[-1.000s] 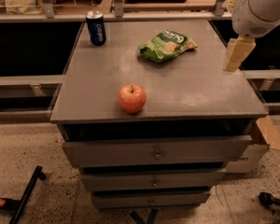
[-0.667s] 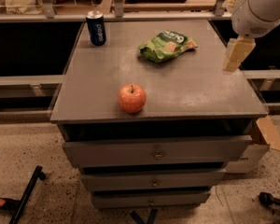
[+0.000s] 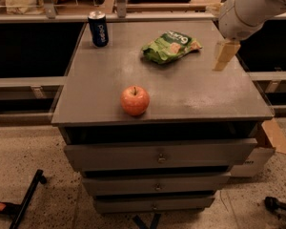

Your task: Move green rice chip bag near apple

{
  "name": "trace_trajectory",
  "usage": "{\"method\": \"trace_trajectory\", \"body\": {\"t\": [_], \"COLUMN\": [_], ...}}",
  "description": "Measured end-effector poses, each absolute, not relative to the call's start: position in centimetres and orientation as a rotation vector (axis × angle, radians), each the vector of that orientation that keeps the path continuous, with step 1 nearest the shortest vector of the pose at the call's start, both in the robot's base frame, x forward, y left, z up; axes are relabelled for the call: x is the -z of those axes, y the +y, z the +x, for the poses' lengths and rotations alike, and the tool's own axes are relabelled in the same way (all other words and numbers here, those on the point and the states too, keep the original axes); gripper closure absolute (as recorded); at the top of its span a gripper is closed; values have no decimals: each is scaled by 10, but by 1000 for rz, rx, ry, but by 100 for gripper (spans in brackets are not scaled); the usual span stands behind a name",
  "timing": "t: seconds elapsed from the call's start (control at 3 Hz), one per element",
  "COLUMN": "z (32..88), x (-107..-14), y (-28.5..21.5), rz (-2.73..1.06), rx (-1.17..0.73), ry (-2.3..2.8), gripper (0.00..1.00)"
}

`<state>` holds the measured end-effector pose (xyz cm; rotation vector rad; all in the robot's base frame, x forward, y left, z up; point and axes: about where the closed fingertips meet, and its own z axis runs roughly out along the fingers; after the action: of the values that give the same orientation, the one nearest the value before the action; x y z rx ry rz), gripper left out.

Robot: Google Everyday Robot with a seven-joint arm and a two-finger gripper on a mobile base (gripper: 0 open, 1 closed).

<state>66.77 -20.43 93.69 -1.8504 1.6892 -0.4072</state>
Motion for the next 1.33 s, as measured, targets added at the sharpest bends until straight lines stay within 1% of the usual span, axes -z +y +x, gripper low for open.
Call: {"method": "trace_trajectory", "body": {"t": [0.33, 0.67, 1.33], "z": [692, 713, 743], "x": [-929, -924, -914], "y": [-192, -183, -181], "rz": [-1966, -2056, -2166], "rx": [376, 386, 396], "ry": [1581, 1515, 1452], "gripper": [0, 0, 0]}}
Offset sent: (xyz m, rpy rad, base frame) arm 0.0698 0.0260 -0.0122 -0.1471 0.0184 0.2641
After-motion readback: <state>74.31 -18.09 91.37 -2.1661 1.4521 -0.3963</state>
